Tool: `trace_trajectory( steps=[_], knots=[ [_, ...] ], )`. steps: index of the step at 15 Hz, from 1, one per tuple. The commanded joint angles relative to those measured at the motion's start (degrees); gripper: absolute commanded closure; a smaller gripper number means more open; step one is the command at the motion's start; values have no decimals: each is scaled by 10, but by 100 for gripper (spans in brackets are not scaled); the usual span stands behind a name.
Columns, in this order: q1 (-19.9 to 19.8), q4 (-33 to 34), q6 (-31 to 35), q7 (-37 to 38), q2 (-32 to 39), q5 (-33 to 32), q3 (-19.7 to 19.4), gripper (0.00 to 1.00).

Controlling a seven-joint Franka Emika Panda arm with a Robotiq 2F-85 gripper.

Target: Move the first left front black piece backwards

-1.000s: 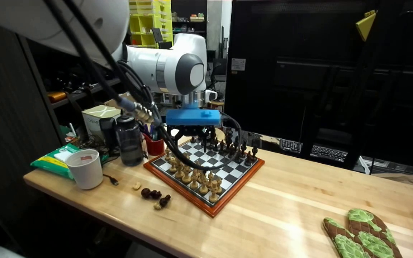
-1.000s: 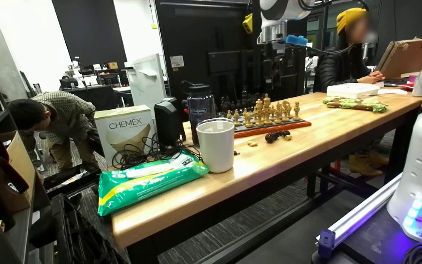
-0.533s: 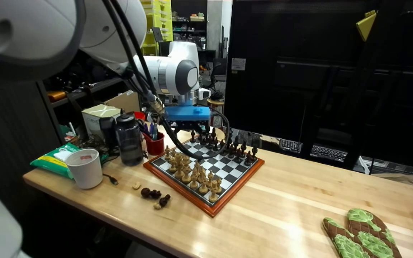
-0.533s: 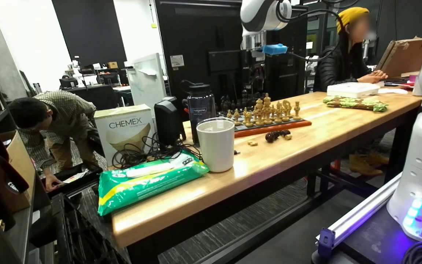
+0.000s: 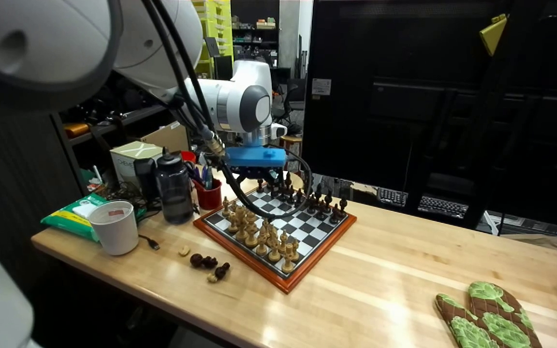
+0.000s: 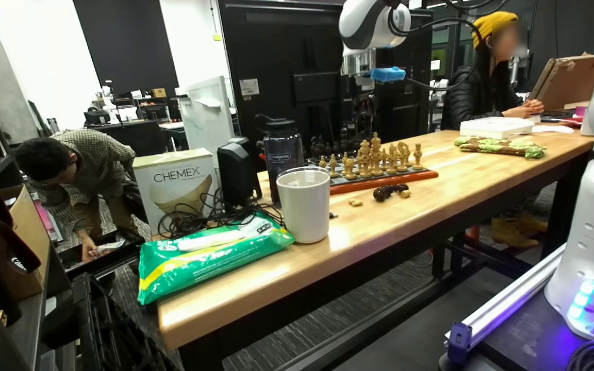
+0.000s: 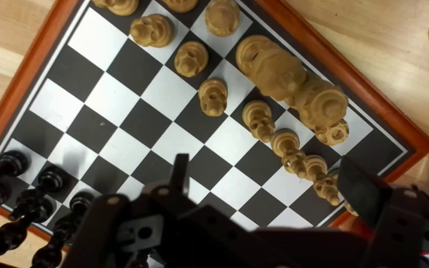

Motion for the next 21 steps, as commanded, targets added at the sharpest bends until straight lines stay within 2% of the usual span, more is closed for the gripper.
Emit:
trace_trajectory(
  steps=[1,8,11,13,14,15,21],
  knots=[
    [-3,44,-5,-30,47,20,7,0],
    [-3,160,-33,-69,136,54,36,0],
    [6,200,-37,-17,169,39,46,0],
    [19,209,-33,39,178,5,46,0],
    [23,208,-37,41,174,-10,48,0],
    [10,195,-22,15,172,12,50,0],
    [18,205,-16,42,185,3,52,0]
  ],
)
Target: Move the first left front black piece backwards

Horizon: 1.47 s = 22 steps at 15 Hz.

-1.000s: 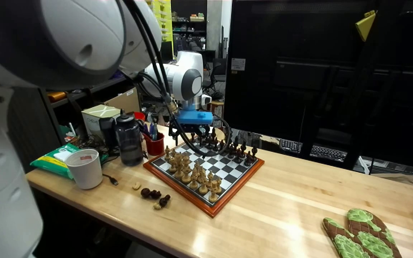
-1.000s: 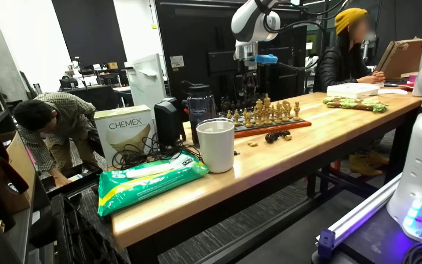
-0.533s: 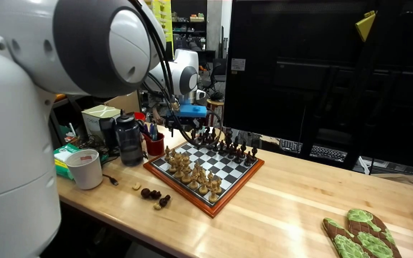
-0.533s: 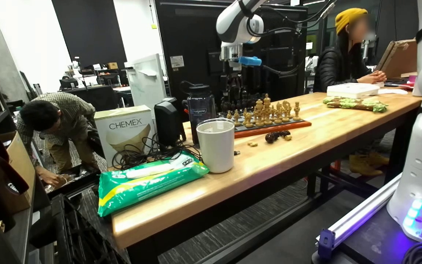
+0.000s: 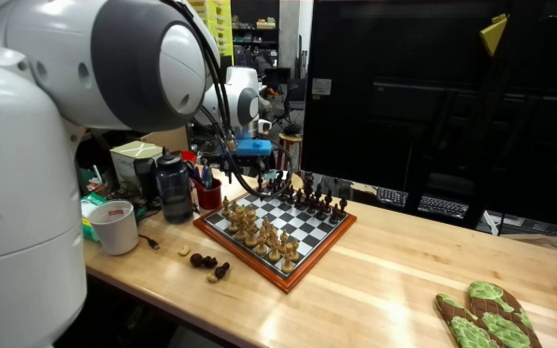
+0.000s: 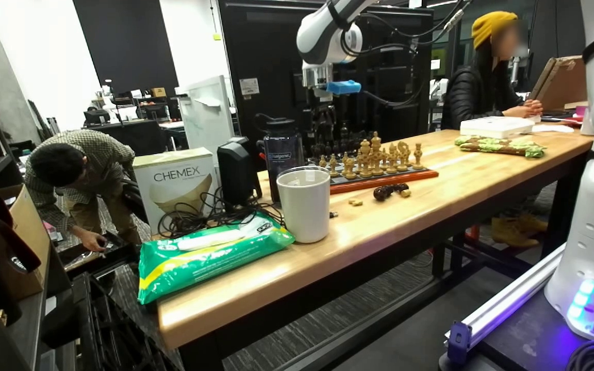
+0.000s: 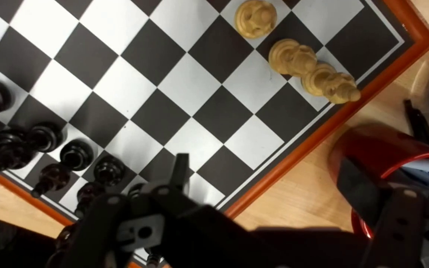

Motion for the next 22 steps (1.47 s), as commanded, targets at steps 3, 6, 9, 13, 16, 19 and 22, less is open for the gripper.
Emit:
trace_trajectory(
  steps=[3,6,9,13,16,19,22],
  knots=[
    [1,20,28,47,36,16,6,0],
    [6,35,58,84,63,15,5,0],
    [15,55,78,121,86,4,0,0],
    [26,84,90,166,112,4,-1,0],
    [39,97,94,203,123,-3,-6,0],
    [49,107,90,229,126,-13,-10,0],
    [59,122,80,241,130,-35,-14,0]
  ],
)
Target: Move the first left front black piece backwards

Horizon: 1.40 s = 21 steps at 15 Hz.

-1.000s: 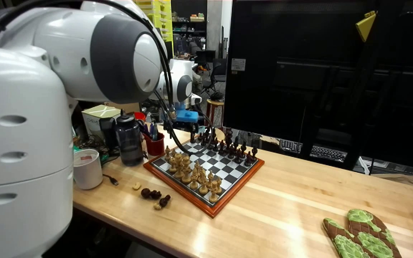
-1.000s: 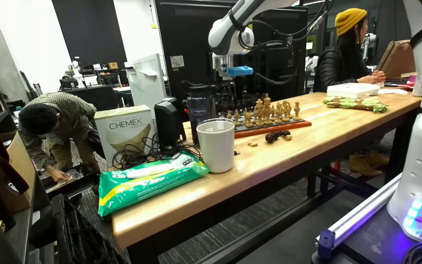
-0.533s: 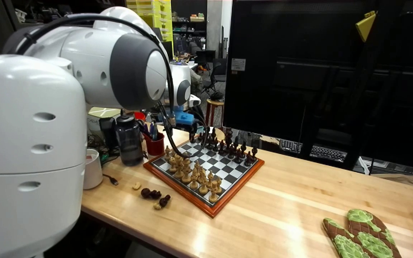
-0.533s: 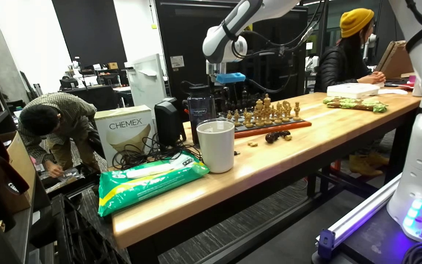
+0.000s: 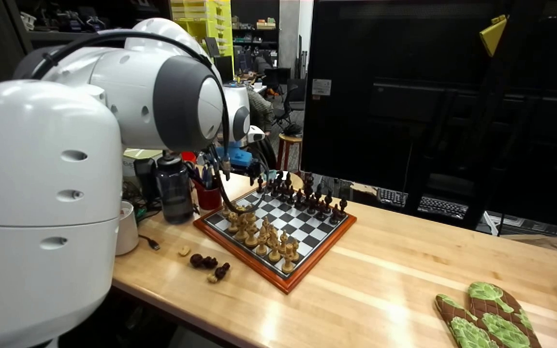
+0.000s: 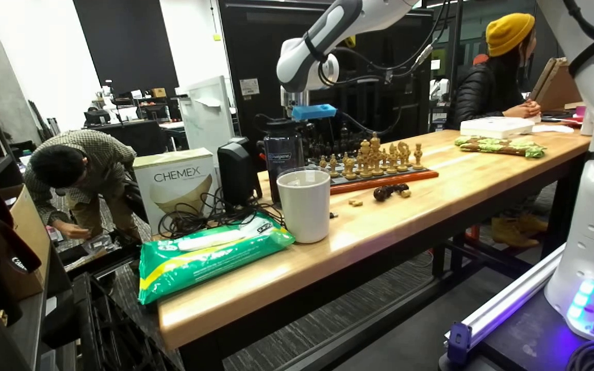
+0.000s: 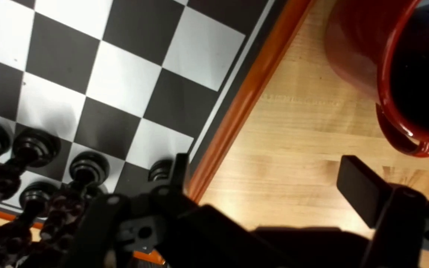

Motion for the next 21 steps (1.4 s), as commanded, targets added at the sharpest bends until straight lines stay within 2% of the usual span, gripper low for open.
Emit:
trace_trajectory(
  steps=[1,5,14,21],
  knots=[
    [21,27,-14,26,7,-31,-14,0],
    [24,52,-17,20,19,-53,-18,0],
    [23,108,-31,-1,53,-54,-22,0],
    [29,102,-87,25,33,-34,-13,0]
  ],
)
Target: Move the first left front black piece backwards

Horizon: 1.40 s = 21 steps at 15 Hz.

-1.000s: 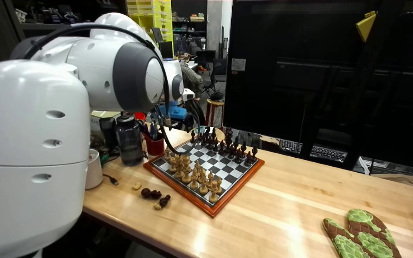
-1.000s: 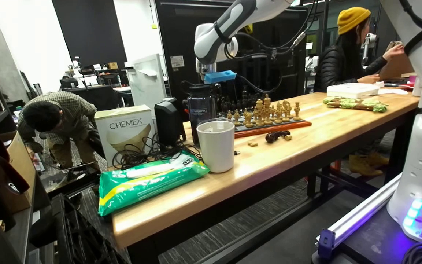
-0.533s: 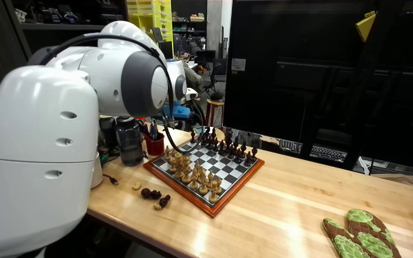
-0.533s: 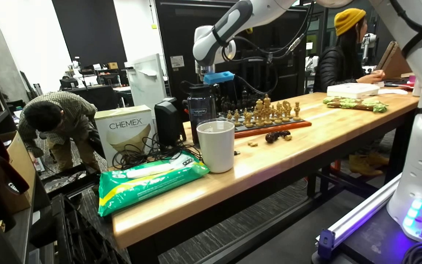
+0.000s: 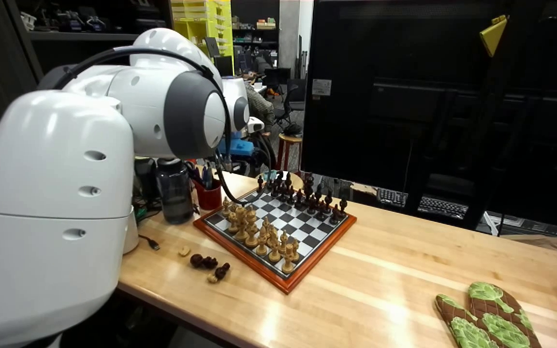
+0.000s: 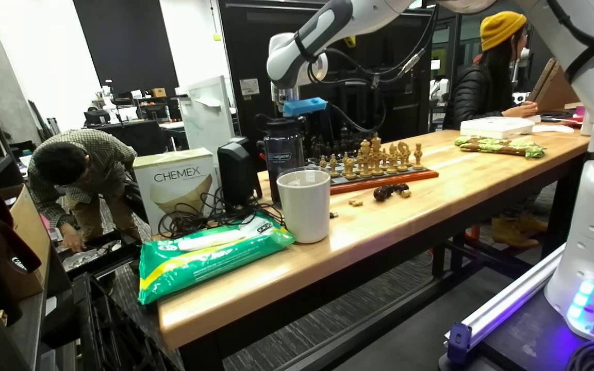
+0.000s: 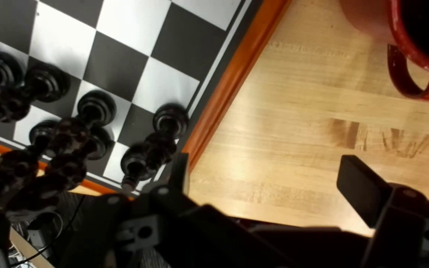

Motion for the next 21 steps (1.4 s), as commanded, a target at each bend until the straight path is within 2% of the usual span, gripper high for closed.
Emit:
trace_trajectory(
  steps=[1,12,21],
  knots=[
    [12,0,-45,24,-16,5,-1,0],
    [32,15,-105,67,-26,2,0,0],
    [30,12,-110,92,-26,1,-7,0]
  ],
)
